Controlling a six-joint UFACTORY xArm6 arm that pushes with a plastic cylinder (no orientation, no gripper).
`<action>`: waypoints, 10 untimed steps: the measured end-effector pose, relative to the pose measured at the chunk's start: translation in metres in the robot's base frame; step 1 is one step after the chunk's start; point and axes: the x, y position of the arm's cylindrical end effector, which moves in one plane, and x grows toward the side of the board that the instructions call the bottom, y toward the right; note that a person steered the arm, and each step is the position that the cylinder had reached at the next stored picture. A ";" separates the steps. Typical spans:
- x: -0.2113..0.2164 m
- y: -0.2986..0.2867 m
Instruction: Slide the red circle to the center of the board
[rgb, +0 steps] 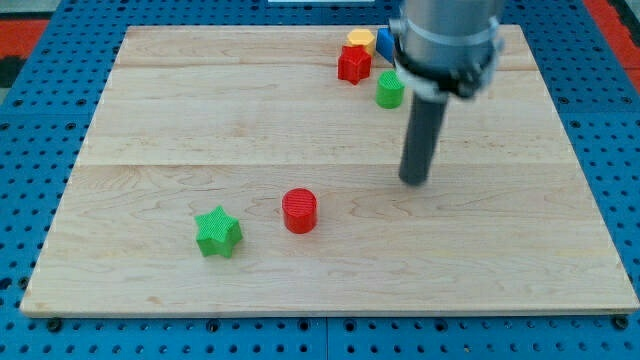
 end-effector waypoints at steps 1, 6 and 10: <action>0.046 -0.064; -0.026 -0.197; -0.049 -0.084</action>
